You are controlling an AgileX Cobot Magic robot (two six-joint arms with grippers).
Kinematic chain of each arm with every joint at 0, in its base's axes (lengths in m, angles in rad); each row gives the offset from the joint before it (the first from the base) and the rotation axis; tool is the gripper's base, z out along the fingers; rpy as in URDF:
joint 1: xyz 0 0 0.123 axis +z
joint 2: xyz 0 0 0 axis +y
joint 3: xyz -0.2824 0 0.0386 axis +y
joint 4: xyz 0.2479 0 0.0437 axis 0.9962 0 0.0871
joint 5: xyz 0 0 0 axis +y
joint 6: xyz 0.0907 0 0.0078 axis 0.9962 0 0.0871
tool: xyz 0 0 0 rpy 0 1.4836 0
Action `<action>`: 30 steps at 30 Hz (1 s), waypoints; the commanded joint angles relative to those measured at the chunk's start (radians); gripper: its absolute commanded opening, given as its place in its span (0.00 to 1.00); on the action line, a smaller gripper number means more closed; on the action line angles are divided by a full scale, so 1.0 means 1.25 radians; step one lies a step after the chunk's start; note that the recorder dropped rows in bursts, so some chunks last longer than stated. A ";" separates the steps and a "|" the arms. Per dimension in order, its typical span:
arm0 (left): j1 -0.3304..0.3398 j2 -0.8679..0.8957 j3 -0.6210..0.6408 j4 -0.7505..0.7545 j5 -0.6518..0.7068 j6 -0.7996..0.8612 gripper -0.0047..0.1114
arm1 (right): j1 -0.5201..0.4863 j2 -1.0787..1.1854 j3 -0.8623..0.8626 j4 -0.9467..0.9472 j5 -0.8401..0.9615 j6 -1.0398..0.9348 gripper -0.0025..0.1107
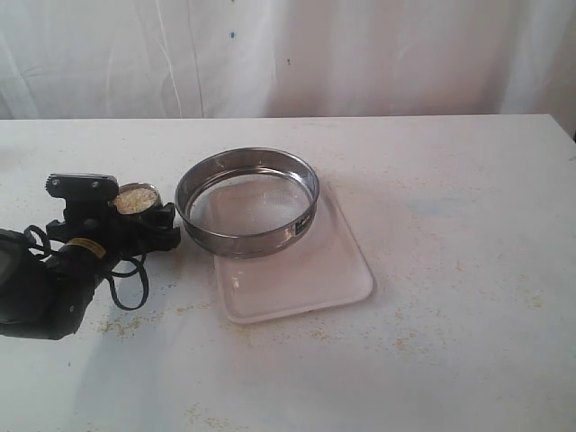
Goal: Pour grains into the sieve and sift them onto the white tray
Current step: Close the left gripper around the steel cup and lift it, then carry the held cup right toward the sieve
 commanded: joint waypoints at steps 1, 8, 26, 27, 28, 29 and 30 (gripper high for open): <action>0.003 0.002 -0.003 -0.009 -0.003 -0.003 0.85 | -0.005 -0.002 0.005 -0.002 0.002 0.001 0.02; 0.003 0.002 -0.018 -0.018 -0.003 0.005 0.85 | -0.005 -0.002 0.005 -0.002 0.002 0.001 0.02; 0.019 0.002 -0.039 -0.019 0.015 -0.001 0.85 | -0.005 -0.002 0.005 -0.002 0.002 0.018 0.02; 0.019 0.002 -0.037 -0.018 0.017 -0.001 0.85 | -0.005 -0.002 0.005 -0.002 0.002 0.018 0.02; 0.019 0.002 -0.033 -0.016 0.019 -0.002 0.85 | -0.005 -0.002 0.005 -0.002 0.002 0.018 0.02; 0.019 0.002 -0.028 -0.016 0.012 -0.004 0.85 | -0.005 -0.002 0.005 -0.002 0.002 0.018 0.02; 0.019 0.002 -0.024 -0.016 0.008 -0.004 0.85 | -0.005 -0.002 0.005 -0.002 0.002 0.018 0.02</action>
